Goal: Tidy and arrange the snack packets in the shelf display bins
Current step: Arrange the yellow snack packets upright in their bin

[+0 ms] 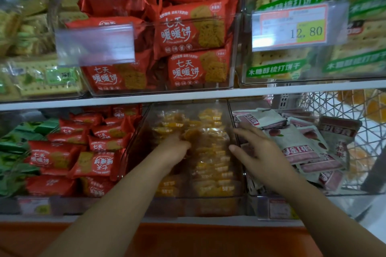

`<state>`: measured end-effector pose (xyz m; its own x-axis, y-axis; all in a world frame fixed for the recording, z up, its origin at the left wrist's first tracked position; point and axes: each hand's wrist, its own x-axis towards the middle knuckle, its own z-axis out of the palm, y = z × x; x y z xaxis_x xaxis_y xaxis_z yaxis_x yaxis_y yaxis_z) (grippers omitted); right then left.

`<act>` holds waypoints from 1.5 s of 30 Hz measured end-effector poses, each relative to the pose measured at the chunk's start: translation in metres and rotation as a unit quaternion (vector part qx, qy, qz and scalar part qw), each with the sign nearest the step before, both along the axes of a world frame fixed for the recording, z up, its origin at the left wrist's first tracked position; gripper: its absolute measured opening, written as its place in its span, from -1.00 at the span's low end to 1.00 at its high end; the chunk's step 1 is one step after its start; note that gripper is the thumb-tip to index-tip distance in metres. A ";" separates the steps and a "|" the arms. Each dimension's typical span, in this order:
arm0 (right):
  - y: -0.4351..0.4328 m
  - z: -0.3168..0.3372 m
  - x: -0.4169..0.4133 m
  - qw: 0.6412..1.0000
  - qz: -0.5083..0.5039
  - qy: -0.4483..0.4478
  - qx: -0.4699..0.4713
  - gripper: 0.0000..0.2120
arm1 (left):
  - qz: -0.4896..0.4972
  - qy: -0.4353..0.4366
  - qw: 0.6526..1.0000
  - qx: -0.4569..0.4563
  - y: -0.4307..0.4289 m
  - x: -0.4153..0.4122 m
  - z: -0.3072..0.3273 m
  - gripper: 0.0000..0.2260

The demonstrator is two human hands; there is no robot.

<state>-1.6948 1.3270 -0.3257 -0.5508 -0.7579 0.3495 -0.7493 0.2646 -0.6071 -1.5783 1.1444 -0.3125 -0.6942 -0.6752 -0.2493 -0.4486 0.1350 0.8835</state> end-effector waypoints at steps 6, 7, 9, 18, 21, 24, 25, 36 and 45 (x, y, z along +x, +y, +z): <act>-0.016 -0.007 -0.011 0.999 -0.006 -0.034 0.019 -0.60 | 0.059 -0.024 0.998 0.026 -0.007 -0.030 -0.012 -0.53; -0.016 -0.007 -0.012 0.999 -0.004 -0.035 0.017 -0.60 | 0.045 -0.040 0.998 0.012 -0.006 -0.032 -0.011 -0.48; -0.015 -0.007 -0.014 0.999 -0.003 -0.037 0.009 -0.60 | 0.015 -0.064 0.998 -0.017 -0.002 -0.034 -0.008 -0.42; -0.017 -0.008 -0.013 1.000 -0.003 -0.018 0.003 -0.61 | -0.028 -0.023 0.996 0.080 0.001 -0.046 -0.009 -0.33; -0.016 -0.007 -0.013 1.000 -0.002 -0.023 0.003 -0.61 | 0.010 -0.015 0.996 0.088 0.004 -0.049 -0.011 -0.09; -0.016 -0.008 -0.015 1.000 0.006 -0.023 -0.002 -0.61 | 0.038 0.008 0.993 0.110 0.005 -0.048 -0.012 -0.34; -0.016 -0.008 -0.015 1.000 0.007 -0.021 -0.001 -0.61 | 0.047 0.012 0.993 0.109 0.003 -0.048 -0.014 -0.29; -0.016 -0.010 -0.015 1.000 0.006 -0.025 -0.001 -0.60 | 0.006 0.010 0.995 0.100 -0.014 -0.046 -0.023 -0.16; -0.016 -0.010 -0.015 0.999 0.007 -0.031 -0.005 -0.60 | -0.051 -0.051 0.992 0.102 -0.023 -0.050 -0.024 0.00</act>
<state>-1.7095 1.3112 -0.3358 -0.5606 -0.7625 0.3229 -0.7141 0.2479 -0.6547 -1.6281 1.1210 -0.3365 -0.7207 -0.5306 -0.4462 -0.5304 0.0075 0.8477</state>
